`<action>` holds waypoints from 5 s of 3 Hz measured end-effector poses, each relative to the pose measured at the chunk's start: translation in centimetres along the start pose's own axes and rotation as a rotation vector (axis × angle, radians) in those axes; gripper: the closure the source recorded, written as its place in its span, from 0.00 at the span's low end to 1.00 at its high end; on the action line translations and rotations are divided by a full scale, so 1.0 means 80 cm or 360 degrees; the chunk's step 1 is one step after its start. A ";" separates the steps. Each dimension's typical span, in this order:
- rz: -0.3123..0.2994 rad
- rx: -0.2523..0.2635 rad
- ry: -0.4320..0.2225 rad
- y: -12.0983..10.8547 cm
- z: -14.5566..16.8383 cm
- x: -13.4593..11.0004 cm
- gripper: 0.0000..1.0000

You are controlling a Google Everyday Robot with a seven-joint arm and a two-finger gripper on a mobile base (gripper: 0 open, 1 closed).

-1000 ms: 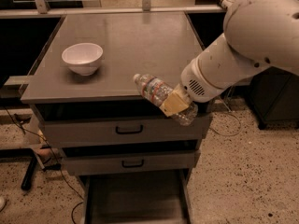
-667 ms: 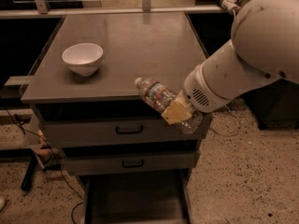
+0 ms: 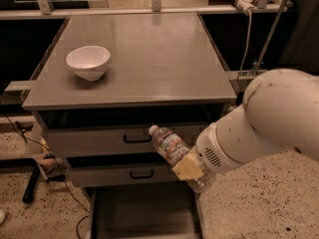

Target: Place blue plastic bottle into bottom drawer

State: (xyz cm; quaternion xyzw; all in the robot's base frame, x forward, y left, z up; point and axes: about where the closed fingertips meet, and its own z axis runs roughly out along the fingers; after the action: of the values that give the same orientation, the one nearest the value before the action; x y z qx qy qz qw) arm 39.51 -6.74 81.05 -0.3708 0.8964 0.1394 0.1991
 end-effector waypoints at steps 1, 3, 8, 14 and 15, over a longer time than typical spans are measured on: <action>0.0084 -0.0082 0.0099 -0.012 0.069 0.047 1.00; 0.0170 -0.0144 0.0116 0.004 0.123 0.072 1.00; 0.0714 -0.0440 0.0095 0.034 0.400 0.188 1.00; 0.1267 -0.0698 -0.0194 -0.021 0.594 0.240 1.00; 0.1349 -0.0763 -0.0195 -0.028 0.634 0.244 1.00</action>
Offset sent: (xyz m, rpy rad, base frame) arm -0.0031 -0.0058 -0.0525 -0.0007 0.0730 -0.0140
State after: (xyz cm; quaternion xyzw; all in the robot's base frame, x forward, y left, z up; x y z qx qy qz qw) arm 41.33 0.01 27.09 0.0001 0.8977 0.4320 0.0862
